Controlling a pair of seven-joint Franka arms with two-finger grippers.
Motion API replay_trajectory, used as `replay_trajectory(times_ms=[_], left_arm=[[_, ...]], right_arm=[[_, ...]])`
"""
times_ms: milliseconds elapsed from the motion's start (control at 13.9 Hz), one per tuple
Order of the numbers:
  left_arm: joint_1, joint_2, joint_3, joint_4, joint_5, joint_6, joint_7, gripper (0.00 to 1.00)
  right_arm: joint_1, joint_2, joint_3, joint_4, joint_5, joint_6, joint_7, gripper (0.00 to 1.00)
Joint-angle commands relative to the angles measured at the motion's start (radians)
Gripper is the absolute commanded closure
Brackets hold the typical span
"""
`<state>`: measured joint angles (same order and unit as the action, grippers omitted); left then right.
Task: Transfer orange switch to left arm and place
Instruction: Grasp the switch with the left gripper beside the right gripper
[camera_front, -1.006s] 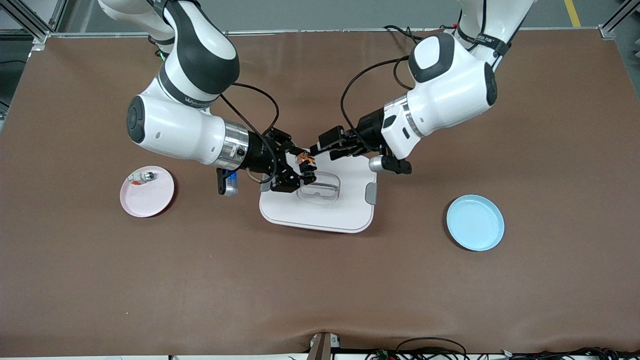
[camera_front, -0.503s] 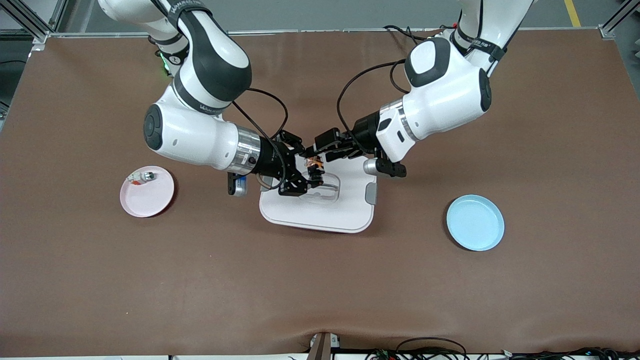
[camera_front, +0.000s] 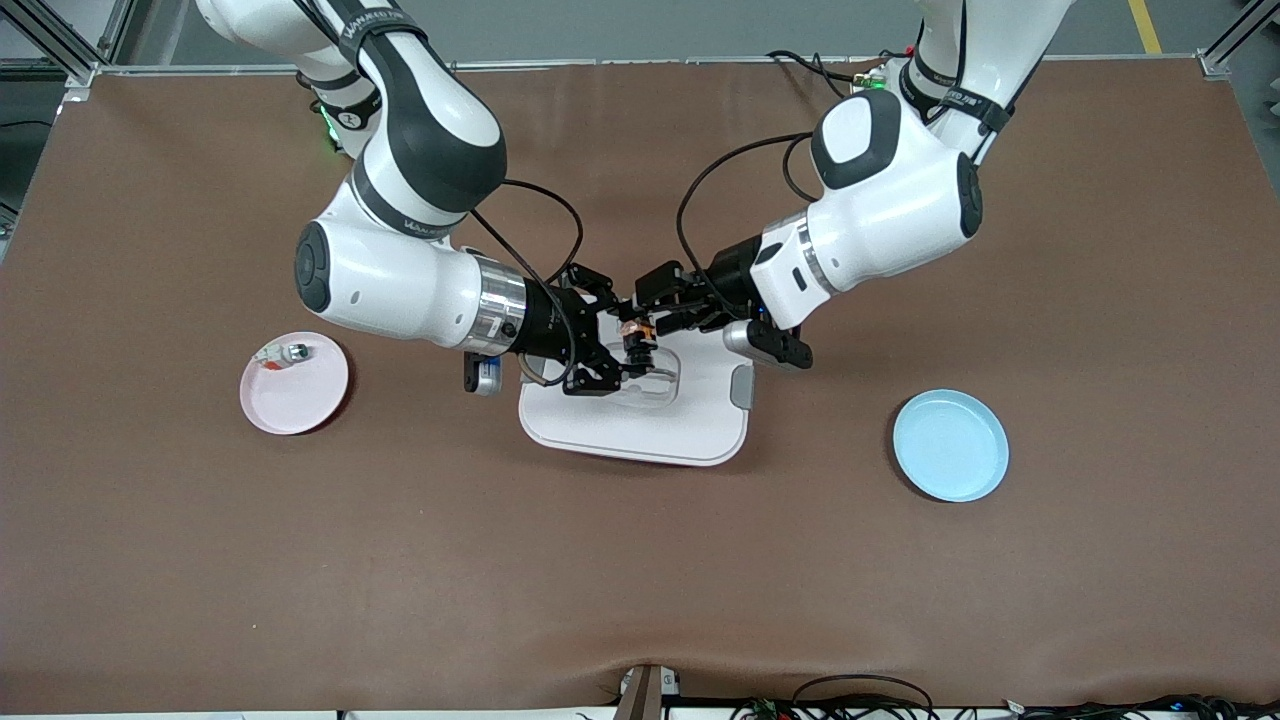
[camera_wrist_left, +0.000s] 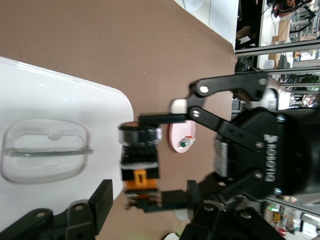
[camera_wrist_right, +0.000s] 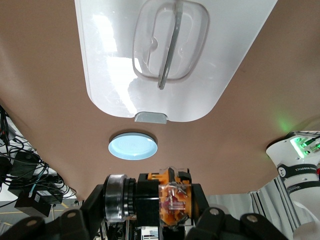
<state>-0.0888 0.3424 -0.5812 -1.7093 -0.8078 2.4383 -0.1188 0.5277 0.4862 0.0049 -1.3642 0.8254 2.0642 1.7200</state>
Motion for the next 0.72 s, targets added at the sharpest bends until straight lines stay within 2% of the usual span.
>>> replay_trajectory(times_ms=[0,359,503,647], left_arm=[[0.001,0.024,-0.006,0.017,0.033,0.007,0.018,0.35],[0.0,0.026,-0.006,0.026,0.032,0.007,0.016,0.48],[0.0,0.026,-0.006,0.028,0.033,0.007,0.018,0.61],[-0.005,0.029,-0.006,0.031,0.032,0.007,0.016,0.63]], right_arm=[[0.006,0.015,-0.006,0.039,0.021,-0.015,0.026,1.0],[0.008,0.015,-0.008,0.042,0.021,-0.013,0.026,1.0],[0.008,0.015,-0.006,0.043,0.021,-0.012,0.026,1.0],[0.008,0.015,-0.006,0.043,0.021,-0.012,0.026,1.0]])
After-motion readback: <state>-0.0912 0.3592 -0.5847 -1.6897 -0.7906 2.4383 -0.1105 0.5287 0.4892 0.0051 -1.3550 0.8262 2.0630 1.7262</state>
